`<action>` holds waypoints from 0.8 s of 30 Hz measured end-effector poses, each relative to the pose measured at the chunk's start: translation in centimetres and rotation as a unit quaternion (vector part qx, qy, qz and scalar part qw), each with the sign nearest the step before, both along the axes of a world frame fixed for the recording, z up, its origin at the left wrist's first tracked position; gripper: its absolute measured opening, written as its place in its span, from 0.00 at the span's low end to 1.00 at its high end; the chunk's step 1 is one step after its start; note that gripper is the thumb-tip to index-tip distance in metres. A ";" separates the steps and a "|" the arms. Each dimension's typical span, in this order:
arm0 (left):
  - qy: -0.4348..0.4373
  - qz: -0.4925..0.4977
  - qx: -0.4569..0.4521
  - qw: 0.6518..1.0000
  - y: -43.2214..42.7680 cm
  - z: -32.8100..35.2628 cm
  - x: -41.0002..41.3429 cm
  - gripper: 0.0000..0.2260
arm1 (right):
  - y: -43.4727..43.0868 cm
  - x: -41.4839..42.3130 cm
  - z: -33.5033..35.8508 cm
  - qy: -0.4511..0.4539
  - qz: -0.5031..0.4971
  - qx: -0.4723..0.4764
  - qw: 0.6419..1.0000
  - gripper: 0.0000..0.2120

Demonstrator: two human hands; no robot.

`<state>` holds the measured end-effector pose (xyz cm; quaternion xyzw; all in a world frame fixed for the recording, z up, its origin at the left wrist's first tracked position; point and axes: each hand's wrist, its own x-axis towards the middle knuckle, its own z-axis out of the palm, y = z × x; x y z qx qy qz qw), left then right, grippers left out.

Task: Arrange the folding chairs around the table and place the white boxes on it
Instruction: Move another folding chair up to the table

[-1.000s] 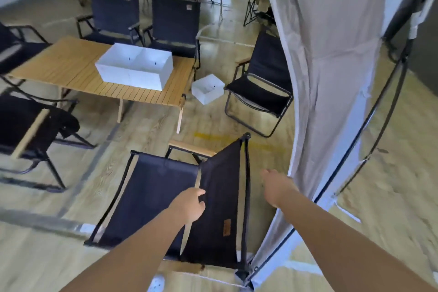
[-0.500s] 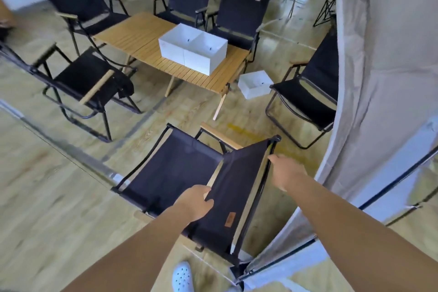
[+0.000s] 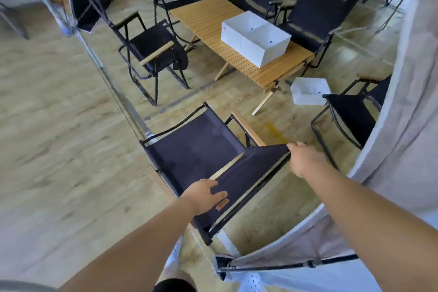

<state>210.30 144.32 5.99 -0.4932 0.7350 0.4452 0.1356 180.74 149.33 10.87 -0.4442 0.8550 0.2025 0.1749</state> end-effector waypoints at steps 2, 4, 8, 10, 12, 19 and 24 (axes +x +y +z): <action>0.004 0.039 0.029 0.999 2.5 -0.4 -0.7 0.35 | 0.2 -1.1 -0.6 0.003 0.026 0.020 0.999 0.31; 0.010 0.061 0.056 0.996 4.7 -1.0 -1.3 0.38 | 0.2 -1.9 -1.0 -0.001 0.044 0.035 0.998 0.32; -0.052 0.036 0.037 0.997 7.7 -2.7 -2.2 0.44 | -0.1 -3.2 -2.5 0.005 0.092 0.043 0.995 0.27; -0.086 0.022 0.027 0.996 8.5 -3.7 -2.6 0.42 | -0.5 -3.7 -3.5 0.000 0.106 0.045 0.993 0.26; -0.105 0.017 0.004 0.994 9.1 -4.2 -3.1 0.38 | -1.0 -3.9 -4.4 -0.004 0.118 0.054 0.992 0.26; -0.186 -0.029 -0.048 0.981 9.5 -5.0 -3.2 0.39 | -1.8 -4.1 -6.4 0.008 0.175 0.115 0.978 0.22; -0.196 -0.031 -0.061 0.978 9.5 -5.2 -2.3 0.41 | -1.8 -4.1 -6.8 0.021 0.207 0.151 0.966 0.18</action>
